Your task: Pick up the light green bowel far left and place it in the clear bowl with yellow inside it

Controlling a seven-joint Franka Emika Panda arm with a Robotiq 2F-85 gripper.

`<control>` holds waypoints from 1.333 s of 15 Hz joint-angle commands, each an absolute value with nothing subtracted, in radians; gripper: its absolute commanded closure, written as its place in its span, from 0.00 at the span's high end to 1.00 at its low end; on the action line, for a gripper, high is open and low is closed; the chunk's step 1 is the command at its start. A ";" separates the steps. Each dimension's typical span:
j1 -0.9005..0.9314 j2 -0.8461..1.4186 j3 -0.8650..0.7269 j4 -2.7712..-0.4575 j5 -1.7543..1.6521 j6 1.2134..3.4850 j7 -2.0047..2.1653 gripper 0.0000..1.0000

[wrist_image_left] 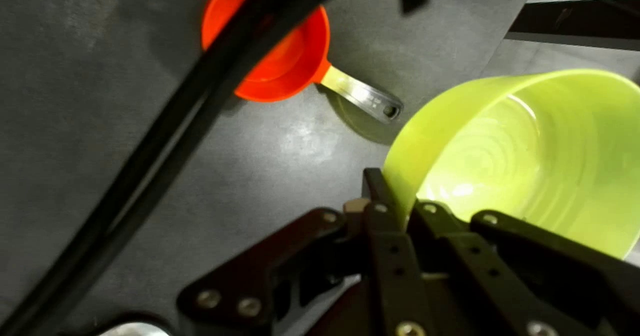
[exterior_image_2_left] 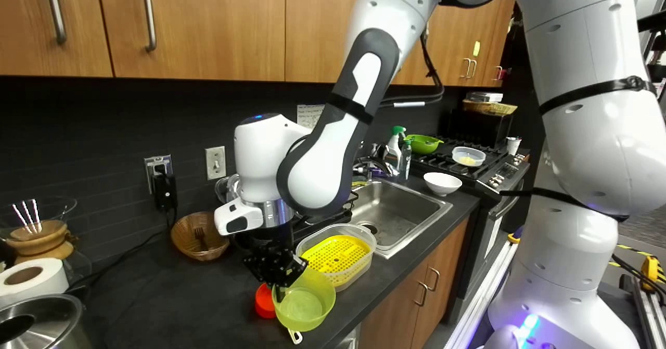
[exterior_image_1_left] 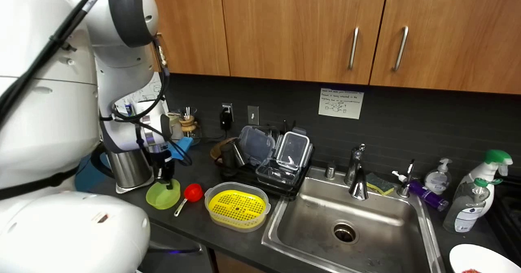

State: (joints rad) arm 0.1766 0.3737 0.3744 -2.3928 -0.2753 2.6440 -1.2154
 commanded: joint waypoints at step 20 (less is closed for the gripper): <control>0.029 0.183 0.304 -2.470 0.048 2.603 -1.708 0.01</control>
State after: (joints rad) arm 0.0388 0.2093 0.3206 -2.4679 0.0113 2.6221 -1.6455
